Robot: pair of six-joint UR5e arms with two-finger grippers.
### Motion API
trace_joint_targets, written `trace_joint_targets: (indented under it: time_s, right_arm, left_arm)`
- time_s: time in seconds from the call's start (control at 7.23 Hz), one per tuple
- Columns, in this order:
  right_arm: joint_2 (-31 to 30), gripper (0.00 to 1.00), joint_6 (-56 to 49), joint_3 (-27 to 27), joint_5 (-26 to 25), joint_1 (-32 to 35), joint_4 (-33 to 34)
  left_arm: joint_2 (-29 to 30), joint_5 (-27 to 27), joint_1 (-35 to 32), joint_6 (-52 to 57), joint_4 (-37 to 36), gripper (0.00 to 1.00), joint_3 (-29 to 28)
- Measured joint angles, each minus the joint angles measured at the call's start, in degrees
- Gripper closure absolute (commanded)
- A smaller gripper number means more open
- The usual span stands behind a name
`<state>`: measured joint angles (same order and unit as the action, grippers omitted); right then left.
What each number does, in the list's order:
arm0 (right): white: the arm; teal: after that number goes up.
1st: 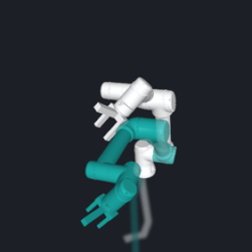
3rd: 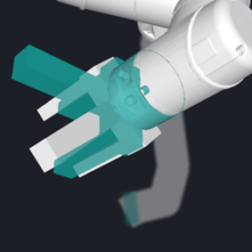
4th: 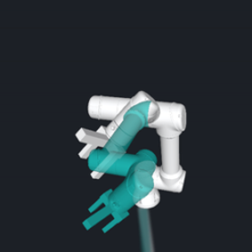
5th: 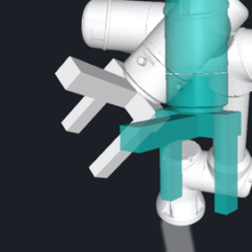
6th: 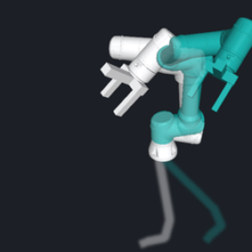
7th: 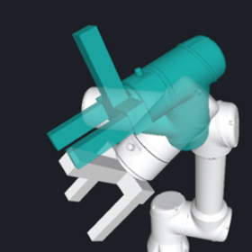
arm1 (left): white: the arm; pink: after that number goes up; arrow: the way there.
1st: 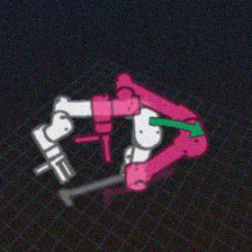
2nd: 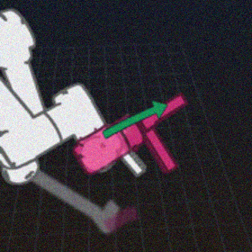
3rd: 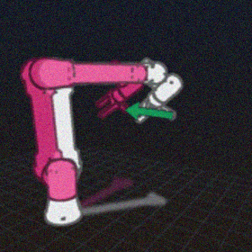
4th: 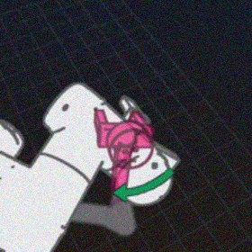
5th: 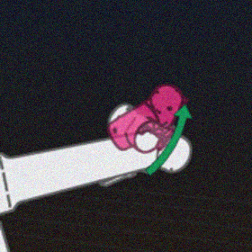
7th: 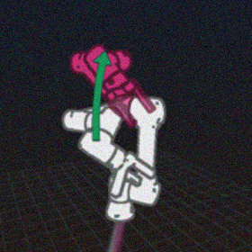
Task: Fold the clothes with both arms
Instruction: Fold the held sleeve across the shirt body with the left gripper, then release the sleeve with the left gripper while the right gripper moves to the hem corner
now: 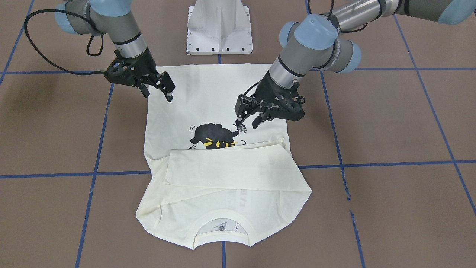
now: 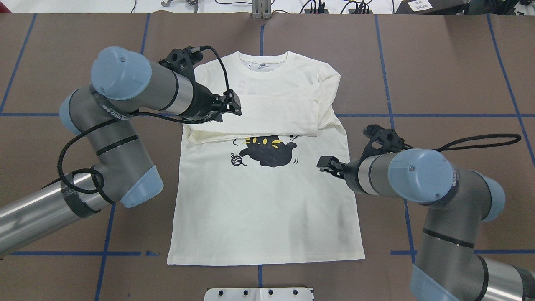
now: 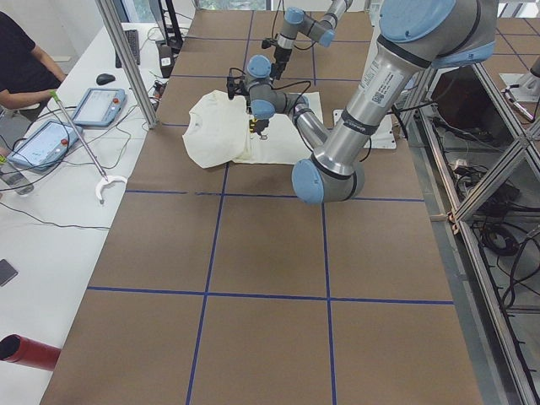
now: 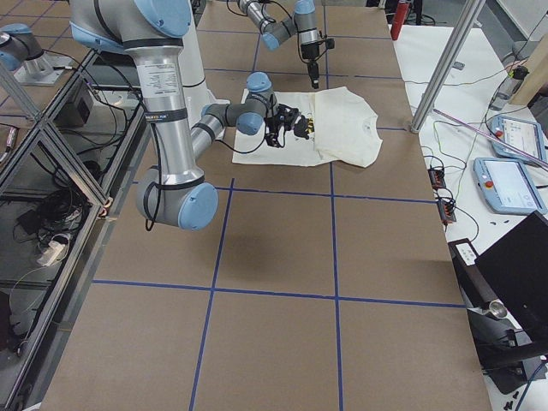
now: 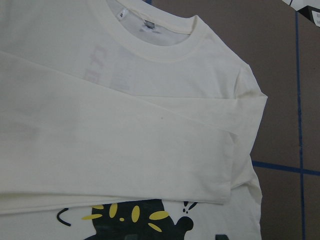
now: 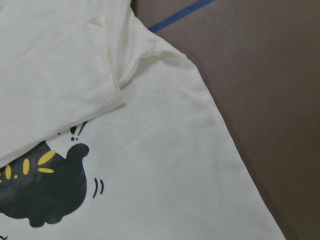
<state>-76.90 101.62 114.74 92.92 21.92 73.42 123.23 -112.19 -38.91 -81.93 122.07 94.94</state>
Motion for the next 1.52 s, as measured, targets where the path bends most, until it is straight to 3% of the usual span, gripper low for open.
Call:
trace_joint_targets:
  time_s: [0.28, 0.69, 1.52]
  right_arm:
    - [-0.8, 0.14, 4.4, 1.2, -3.3, -6.5, 4.8]
    - [-3.4, 0.19, 11.9, 4.1, -4.1, -11.2, 8.1]
    - [-8.2, 0.32, 16.9, 4.5, -2.4, -14.2, 8.2]
  left_arm:
    - [-2.6, -0.1, -0.7, 3.4, -3.1, 0.38, 2.7]
    - [-3.1, -0.1, -0.6, 3.4, -3.8, 0.35, 3.1]
    - [-3.1, -0.1, -0.4, 3.2, -3.3, 0.32, 2.7]
